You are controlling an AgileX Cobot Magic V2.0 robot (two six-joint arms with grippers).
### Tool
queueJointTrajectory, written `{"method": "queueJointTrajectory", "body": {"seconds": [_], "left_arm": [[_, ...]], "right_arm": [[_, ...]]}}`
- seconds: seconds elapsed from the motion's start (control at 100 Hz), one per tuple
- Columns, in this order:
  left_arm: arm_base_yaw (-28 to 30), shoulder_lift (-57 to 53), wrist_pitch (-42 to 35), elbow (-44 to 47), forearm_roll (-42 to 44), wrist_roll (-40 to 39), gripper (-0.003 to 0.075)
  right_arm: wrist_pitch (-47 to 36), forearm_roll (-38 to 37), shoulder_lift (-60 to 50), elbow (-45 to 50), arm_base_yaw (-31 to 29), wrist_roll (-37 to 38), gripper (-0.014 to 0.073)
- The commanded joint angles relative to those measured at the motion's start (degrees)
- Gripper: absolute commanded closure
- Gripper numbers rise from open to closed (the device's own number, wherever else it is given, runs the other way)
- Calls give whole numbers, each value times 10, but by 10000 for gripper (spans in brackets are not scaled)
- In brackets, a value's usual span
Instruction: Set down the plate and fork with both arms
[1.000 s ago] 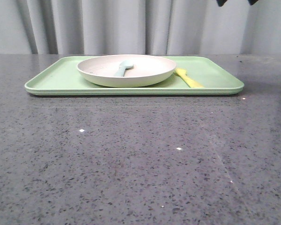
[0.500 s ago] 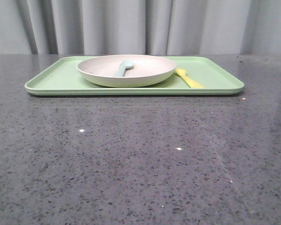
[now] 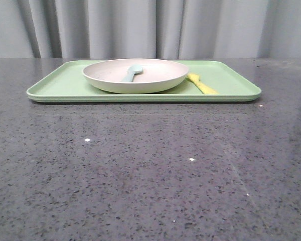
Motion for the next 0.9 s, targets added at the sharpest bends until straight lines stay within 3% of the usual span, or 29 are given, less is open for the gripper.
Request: {"method": "queueJointTrajectory", "body": {"seconds": [0.0, 0.14, 0.26, 0.33, 0.46, 0.53, 0.89], "left_arm": [[1, 1, -40, -16, -4, -6, 279], [1, 1, -44, -16, -4, -6, 281], [1, 1, -44, -16, -4, -6, 326], [1, 1, -44, -16, -4, -6, 405], [1, 1, -44, -16, -4, -6, 621], [1, 1, -44, -16, -4, -6, 740], [1, 1, -44, -16, -4, -6, 741]], "right_arm": [[-27, -22, -6, -13, -4, -6, 170], [-31, -27, -6, -13, -4, -6, 210], [-31, -28, -6, -13, -4, -6, 365], [-31, -28, -6, -13, -4, -6, 489], [-32, -28, -6, -13, -4, -6, 721], [-32, -28, -6, -13, -4, -6, 711], [-34, -28, -6, -13, -4, -6, 713]]}}
